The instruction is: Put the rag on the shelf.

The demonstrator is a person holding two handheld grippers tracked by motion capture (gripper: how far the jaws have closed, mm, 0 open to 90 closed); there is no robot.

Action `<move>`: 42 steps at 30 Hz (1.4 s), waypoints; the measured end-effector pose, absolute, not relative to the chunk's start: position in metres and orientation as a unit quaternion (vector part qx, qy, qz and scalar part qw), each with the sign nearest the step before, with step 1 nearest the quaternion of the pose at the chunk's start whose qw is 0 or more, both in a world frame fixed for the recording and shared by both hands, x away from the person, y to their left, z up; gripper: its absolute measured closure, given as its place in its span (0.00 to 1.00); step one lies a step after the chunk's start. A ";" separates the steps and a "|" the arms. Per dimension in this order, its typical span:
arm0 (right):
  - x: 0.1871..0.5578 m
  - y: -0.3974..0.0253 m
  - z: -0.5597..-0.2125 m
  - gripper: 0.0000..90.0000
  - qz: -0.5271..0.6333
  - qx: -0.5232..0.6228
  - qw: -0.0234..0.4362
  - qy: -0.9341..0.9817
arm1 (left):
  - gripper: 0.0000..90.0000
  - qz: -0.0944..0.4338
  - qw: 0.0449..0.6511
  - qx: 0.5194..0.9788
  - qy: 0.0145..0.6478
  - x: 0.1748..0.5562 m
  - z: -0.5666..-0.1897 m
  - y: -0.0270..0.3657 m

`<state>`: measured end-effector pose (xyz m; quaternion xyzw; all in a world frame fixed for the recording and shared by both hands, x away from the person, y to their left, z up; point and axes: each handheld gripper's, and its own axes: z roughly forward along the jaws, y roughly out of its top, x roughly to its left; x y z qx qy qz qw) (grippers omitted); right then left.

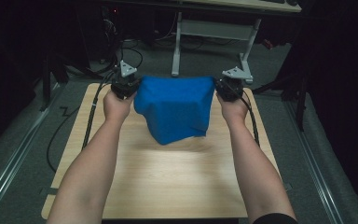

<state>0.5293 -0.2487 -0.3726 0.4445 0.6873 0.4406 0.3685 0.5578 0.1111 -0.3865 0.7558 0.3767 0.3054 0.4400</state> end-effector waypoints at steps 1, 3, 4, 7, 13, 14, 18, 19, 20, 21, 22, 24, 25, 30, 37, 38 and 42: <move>0.530 -0.248 -0.378 0.99 0.437 0.445 0.367 0.690 | 0.97 0.298 0.438 0.758 0.380 0.558 -0.392 0.112; 0.530 -0.248 -0.388 0.99 0.431 0.446 0.358 0.698 | 0.97 0.286 0.439 0.760 0.385 0.556 -0.405 0.114; 0.529 -0.249 -0.394 0.99 0.429 0.449 0.351 0.701 | 0.97 0.282 0.439 0.761 0.386 0.555 -0.408 0.115; 0.526 -0.249 -0.407 0.99 0.428 0.452 0.339 0.705 | 0.97 0.259 0.438 0.766 0.393 0.550 -0.422 0.117; 0.509 -0.250 -0.426 0.99 0.430 0.455 0.318 0.712 | 0.97 0.234 0.447 0.766 0.399 0.533 -0.446 0.121; 0.505 -0.251 -0.430 0.99 0.433 0.457 0.314 0.711 | 0.97 0.228 0.449 0.765 0.402 0.530 -0.450 0.122; 0.494 -0.252 -0.438 0.99 0.435 0.460 0.304 0.712 | 0.97 0.212 0.457 0.763 0.405 0.519 -0.461 0.123; 0.491 -0.251 -0.440 0.99 0.432 0.463 0.300 0.713 | 0.97 0.210 0.460 0.762 0.405 0.517 -0.463 0.123; 0.489 -0.251 -0.441 0.99 0.434 0.462 0.298 0.713 | 0.97 0.206 0.463 0.761 0.405 0.515 -0.465 0.123; 0.486 -0.251 -0.443 0.99 0.438 0.462 0.297 0.712 | 0.97 0.202 0.464 0.761 0.405 0.513 -0.467 0.123; 0.485 -0.250 -0.445 0.99 0.437 0.461 0.296 0.713 | 0.97 0.199 0.464 0.762 0.405 0.513 -0.469 0.122; 0.484 -0.250 -0.448 0.99 0.429 0.461 0.293 0.719 | 0.97 0.195 0.465 0.763 0.405 0.511 -0.472 0.121; 0.483 -0.249 -0.451 0.99 0.424 0.462 0.291 0.722 | 0.97 0.193 0.465 0.764 0.404 0.511 -0.473 0.121; 0.481 -0.242 -0.463 0.99 0.407 0.452 0.288 0.740 | 0.97 0.176 0.463 0.767 0.407 0.513 -0.481 0.118; 0.478 -0.239 -0.478 0.99 0.406 0.457 0.276 0.742 | 0.97 0.152 0.461 0.771 0.412 0.514 -0.496 0.112; 0.477 -0.239 -0.479 0.99 0.407 0.456 0.277 0.742 | 0.97 0.150 0.462 0.771 0.413 0.514 -0.498 0.112; 0.475 -0.240 -0.483 0.99 0.410 0.458 0.276 0.739 | 0.97 0.141 0.458 0.773 0.416 0.514 -0.503 0.110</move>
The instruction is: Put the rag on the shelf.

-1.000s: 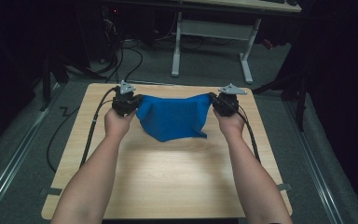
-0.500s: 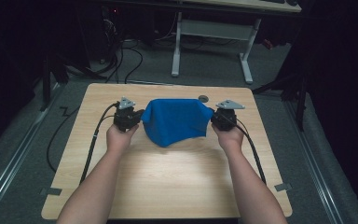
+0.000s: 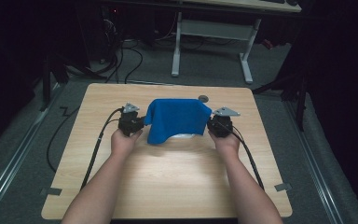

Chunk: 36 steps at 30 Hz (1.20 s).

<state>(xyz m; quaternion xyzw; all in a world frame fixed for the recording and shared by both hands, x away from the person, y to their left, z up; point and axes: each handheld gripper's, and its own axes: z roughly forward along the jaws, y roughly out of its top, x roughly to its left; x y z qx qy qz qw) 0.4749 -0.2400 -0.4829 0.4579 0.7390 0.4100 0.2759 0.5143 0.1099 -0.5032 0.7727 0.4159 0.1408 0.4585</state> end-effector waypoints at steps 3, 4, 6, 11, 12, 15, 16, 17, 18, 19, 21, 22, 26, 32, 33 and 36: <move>0.474 -0.242 -0.488 0.99 0.409 0.463 0.269 0.739 | 0.97 0.134 0.454 0.774 0.420 0.515 -0.508 0.108; 0.474 -0.242 -0.490 0.99 0.407 0.465 0.267 0.739 | 0.97 0.132 0.454 0.774 0.421 0.516 -0.510 0.108; 0.475 -0.243 -0.492 0.99 0.406 0.467 0.266 0.739 | 0.97 0.128 0.455 0.774 0.422 0.516 -0.513 0.107; 0.476 -0.243 -0.495 0.99 0.405 0.470 0.265 0.738 | 0.96 0.122 0.456 0.773 0.423 0.515 -0.515 0.106; 0.476 -0.244 -0.495 0.99 0.405 0.470 0.264 0.738 | 0.96 0.122 0.456 0.773 0.423 0.515 -0.515 0.106; 0.477 -0.244 -0.495 0.98 0.408 0.468 0.264 0.738 | 0.89 0.128 0.458 0.770 0.425 0.514 -0.513 0.108; 0.477 -0.244 -0.495 0.96 0.409 0.470 0.263 0.737 | 0.84 0.131 0.457 0.770 0.426 0.514 -0.512 0.108; 0.478 -0.244 -0.495 0.95 0.409 0.471 0.263 0.736 | 0.81 0.135 0.457 0.767 0.429 0.513 -0.512 0.110; 0.478 -0.244 -0.495 0.94 0.410 0.473 0.262 0.735 | 0.79 0.137 0.457 0.767 0.429 0.513 -0.511 0.111; 0.478 -0.244 -0.495 0.92 0.410 0.474 0.262 0.734 | 0.75 0.139 0.458 0.765 0.431 0.513 -0.511 0.112; 0.479 -0.245 -0.495 0.89 0.409 0.475 0.262 0.734 | 0.72 0.142 0.456 0.764 0.433 0.512 -0.510 0.114; 0.479 -0.245 -0.495 0.88 0.409 0.477 0.261 0.732 | 0.71 0.144 0.457 0.762 0.435 0.511 -0.509 0.115; 0.480 -0.247 -0.494 0.84 0.407 0.481 0.263 0.731 | 0.68 0.151 0.457 0.760 0.437 0.509 -0.507 0.118; 0.480 -0.251 -0.491 0.75 0.408 0.487 0.269 0.724 | 0.64 0.163 0.460 0.752 0.442 0.504 -0.503 0.125; 0.480 -0.251 -0.490 0.74 0.409 0.489 0.269 0.722 | 0.64 0.166 0.461 0.750 0.443 0.503 -0.502 0.126; 0.479 -0.253 -0.487 0.71 0.413 0.489 0.273 0.719 | 0.62 0.174 0.465 0.747 0.443 0.499 -0.498 0.132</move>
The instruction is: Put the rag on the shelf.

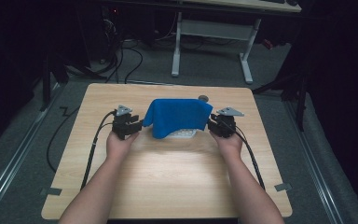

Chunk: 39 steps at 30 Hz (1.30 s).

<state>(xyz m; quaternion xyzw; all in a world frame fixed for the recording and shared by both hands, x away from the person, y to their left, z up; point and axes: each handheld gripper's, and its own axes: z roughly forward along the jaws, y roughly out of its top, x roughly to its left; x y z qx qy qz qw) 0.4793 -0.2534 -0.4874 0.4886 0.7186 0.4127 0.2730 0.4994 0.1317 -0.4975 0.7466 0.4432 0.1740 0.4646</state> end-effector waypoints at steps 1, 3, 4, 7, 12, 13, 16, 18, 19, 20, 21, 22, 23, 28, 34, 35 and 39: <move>0.479 -0.254 -0.486 0.70 0.413 0.489 0.274 0.718 | 0.62 0.177 0.465 0.746 0.443 0.498 -0.496 0.133; 0.479 -0.255 -0.485 0.69 0.414 0.488 0.275 0.717 | 0.61 0.179 0.464 0.746 0.443 0.497 -0.494 0.136; 0.478 -0.256 -0.483 0.68 0.413 0.489 0.277 0.717 | 0.61 0.182 0.463 0.745 0.444 0.497 -0.493 0.137; 0.477 -0.257 -0.480 0.67 0.414 0.488 0.279 0.716 | 0.61 0.184 0.466 0.742 0.445 0.496 -0.490 0.141; 0.475 -0.260 -0.474 0.65 0.416 0.486 0.287 0.712 | 0.61 0.191 0.466 0.740 0.446 0.494 -0.487 0.147; 0.475 -0.261 -0.473 0.64 0.416 0.484 0.289 0.714 | 0.60 0.192 0.465 0.740 0.446 0.493 -0.487 0.148; 0.474 -0.263 -0.471 0.62 0.414 0.482 0.292 0.715 | 0.60 0.195 0.465 0.739 0.447 0.492 -0.486 0.150; 0.473 -0.265 -0.470 0.61 0.411 0.484 0.292 0.715 | 0.60 0.196 0.464 0.739 0.447 0.491 -0.486 0.152; 0.472 -0.265 -0.470 0.60 0.409 0.485 0.293 0.716 | 0.60 0.196 0.463 0.739 0.447 0.490 -0.486 0.153; 0.471 -0.266 -0.469 0.59 0.407 0.485 0.294 0.716 | 0.60 0.196 0.463 0.740 0.446 0.488 -0.486 0.154; 0.470 -0.268 -0.468 0.59 0.405 0.485 0.295 0.717 | 0.59 0.197 0.463 0.740 0.446 0.486 -0.486 0.155; 0.468 -0.269 -0.467 0.58 0.403 0.486 0.294 0.718 | 0.59 0.195 0.464 0.739 0.447 0.484 -0.486 0.157; 0.467 -0.270 -0.466 0.58 0.401 0.483 0.296 0.720 | 0.59 0.194 0.466 0.738 0.448 0.482 -0.487 0.158; 0.455 -0.277 -0.464 0.57 0.404 0.483 0.301 0.716 | 0.59 0.193 0.467 0.741 0.443 0.466 -0.488 0.165; 0.436 -0.283 -0.461 0.54 0.404 0.470 0.303 0.724 | 0.59 0.185 0.475 0.740 0.440 0.442 -0.491 0.176; 0.433 -0.283 -0.460 0.53 0.405 0.467 0.304 0.724 | 0.59 0.183 0.477 0.739 0.439 0.437 -0.493 0.177; 0.417 -0.282 -0.456 0.51 0.405 0.456 0.303 0.732 | 0.58 0.177 0.479 0.743 0.433 0.417 -0.496 0.180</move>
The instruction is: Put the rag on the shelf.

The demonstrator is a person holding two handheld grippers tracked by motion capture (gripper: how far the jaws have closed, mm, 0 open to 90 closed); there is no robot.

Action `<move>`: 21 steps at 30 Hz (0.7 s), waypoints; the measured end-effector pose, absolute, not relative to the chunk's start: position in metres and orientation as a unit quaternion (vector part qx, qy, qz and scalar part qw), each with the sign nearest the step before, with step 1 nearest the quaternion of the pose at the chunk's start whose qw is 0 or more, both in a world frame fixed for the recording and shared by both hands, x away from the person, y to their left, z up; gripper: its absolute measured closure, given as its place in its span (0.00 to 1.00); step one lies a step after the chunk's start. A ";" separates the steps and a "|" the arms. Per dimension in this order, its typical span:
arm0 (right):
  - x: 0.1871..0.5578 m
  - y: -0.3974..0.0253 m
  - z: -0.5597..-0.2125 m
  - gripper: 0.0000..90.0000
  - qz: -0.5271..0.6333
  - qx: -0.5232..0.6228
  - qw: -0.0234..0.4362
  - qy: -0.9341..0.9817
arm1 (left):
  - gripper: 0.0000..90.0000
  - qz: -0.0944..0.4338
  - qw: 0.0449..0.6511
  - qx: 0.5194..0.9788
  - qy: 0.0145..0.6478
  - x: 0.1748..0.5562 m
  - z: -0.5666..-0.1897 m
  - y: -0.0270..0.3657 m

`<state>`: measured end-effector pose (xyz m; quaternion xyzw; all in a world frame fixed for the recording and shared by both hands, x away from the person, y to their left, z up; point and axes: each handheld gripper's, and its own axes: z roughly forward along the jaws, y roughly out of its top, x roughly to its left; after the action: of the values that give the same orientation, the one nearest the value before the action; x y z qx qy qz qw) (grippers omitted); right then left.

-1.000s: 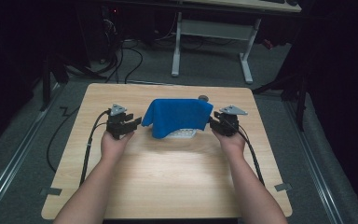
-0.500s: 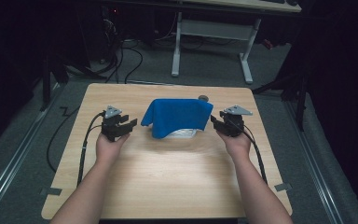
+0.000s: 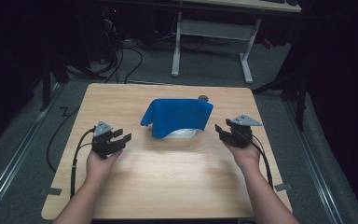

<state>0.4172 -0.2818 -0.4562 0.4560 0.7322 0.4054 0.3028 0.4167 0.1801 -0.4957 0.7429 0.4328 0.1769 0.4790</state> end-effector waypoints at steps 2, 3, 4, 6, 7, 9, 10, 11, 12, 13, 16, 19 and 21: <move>0.408 -0.280 -0.455 0.49 0.410 0.453 0.300 0.733 | 0.58 0.174 0.481 0.745 0.429 0.406 -0.497 0.181; 0.403 -0.279 -0.454 0.48 0.405 0.449 0.297 0.739 | 0.58 0.171 0.480 0.747 0.428 0.402 -0.497 0.182; 0.399 -0.278 -0.454 0.48 0.406 0.444 0.299 0.741 | 0.58 0.172 0.481 0.747 0.425 0.394 -0.498 0.182; 0.388 -0.275 -0.455 0.46 0.408 0.438 0.299 0.743 | 0.58 0.165 0.482 0.752 0.419 0.381 -0.499 0.183; 0.382 -0.271 -0.455 0.45 0.396 0.437 0.297 0.751 | 0.58 0.164 0.480 0.754 0.417 0.376 -0.500 0.183; 0.369 -0.268 -0.457 0.45 0.397 0.426 0.303 0.754 | 0.57 0.157 0.481 0.756 0.415 0.359 -0.503 0.184; 0.362 -0.266 -0.458 0.44 0.398 0.424 0.303 0.755 | 0.57 0.153 0.483 0.756 0.415 0.353 -0.505 0.184; 0.357 -0.265 -0.458 0.44 0.400 0.424 0.300 0.755 | 0.57 0.147 0.481 0.758 0.416 0.346 -0.507 0.183; 0.351 -0.263 -0.460 0.44 0.399 0.424 0.297 0.757 | 0.56 0.142 0.478 0.760 0.416 0.338 -0.509 0.182; 0.343 -0.261 -0.462 0.44 0.402 0.424 0.295 0.756 | 0.56 0.139 0.477 0.761 0.418 0.334 -0.511 0.181; 0.327 -0.255 -0.470 0.42 0.408 0.428 0.287 0.753 | 0.56 0.126 0.477 0.764 0.415 0.314 -0.519 0.170; 0.303 -0.250 -0.486 0.42 0.415 0.441 0.288 0.742 | 0.56 0.132 0.452 0.794 0.384 0.294 -0.525 0.148; 0.287 -0.250 -0.504 0.46 0.409 0.455 0.275 0.742 | 0.56 0.143 0.440 0.813 0.354 0.290 -0.525 0.136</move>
<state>0.2867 -0.2504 -0.5040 0.4553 0.7418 0.4086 0.2748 0.2896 0.1359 -0.5254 0.8127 0.3542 0.1427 0.4401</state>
